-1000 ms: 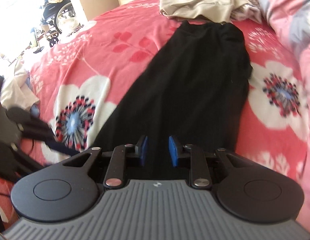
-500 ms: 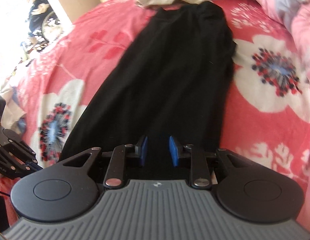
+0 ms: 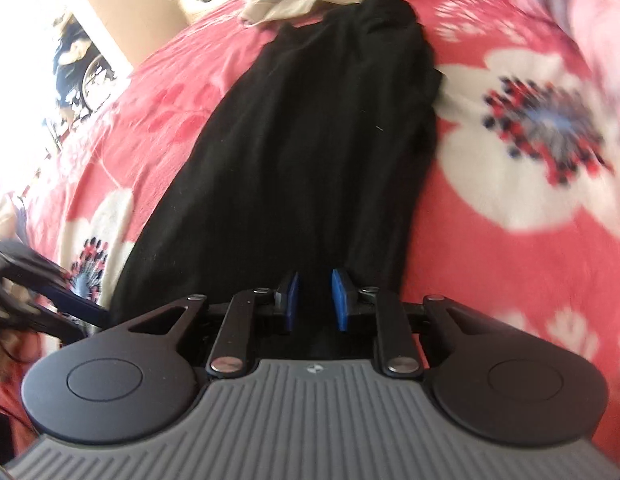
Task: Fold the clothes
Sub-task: 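Pinch the strip end with the left tool, then open it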
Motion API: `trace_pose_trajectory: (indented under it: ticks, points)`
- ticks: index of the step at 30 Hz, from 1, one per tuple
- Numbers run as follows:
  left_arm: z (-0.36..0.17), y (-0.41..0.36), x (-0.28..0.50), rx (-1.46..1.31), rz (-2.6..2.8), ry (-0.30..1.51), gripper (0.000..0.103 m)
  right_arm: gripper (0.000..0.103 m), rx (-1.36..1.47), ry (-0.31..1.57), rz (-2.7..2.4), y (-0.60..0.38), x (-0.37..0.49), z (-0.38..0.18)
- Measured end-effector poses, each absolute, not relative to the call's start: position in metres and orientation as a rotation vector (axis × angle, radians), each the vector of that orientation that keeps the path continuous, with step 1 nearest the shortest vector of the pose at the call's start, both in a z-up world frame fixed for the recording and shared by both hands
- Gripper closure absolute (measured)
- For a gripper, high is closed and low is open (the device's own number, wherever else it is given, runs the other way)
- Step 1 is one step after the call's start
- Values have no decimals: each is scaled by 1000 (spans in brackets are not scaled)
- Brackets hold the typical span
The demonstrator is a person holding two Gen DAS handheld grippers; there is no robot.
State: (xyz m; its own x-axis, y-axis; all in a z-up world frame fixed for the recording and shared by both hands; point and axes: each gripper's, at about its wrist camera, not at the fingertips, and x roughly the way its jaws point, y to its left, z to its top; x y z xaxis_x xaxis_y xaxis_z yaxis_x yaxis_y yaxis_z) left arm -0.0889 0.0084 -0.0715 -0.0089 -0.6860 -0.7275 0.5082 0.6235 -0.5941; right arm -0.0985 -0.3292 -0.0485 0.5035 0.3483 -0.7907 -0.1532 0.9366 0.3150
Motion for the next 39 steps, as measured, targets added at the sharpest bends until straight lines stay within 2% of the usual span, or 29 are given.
trace_pose_trajectory:
  ticks: [3, 7, 11, 25, 30, 32, 33, 36, 39]
  points:
    - [-65, 16, -80, -204, -933, 1254, 76, 90, 222, 1018, 293, -336, -105, -39]
    - [-50, 13, -46, -242, -876, 1164, 67, 85, 299, 948, 262, -352, -80, -23]
    - [-50, 0, -14, -303, -817, 1140, 67, 84, 413, 900, 199, -372, -50, -17]
    - [-57, 4, -88, -159, -986, 1219, 67, 82, 420, 1110, 303, -359, -146, -48]
    - [-61, 15, -106, -167, -969, 1267, 64, 73, 405, 1122, 247, -363, -178, -35]
    - [-67, 16, -109, -195, -953, 1318, 63, 56, 414, 1084, 189, -368, -180, -32]
    - [-70, 17, -110, -216, -939, 1349, 63, 54, 430, 1068, 155, -370, -177, -32]
    - [-78, 17, -117, -261, -912, 1389, 63, 53, 520, 1049, 150, -374, -170, -40]
    - [-83, 8, -130, -242, -924, 1402, 63, 53, 591, 1106, 193, -367, -172, -56]
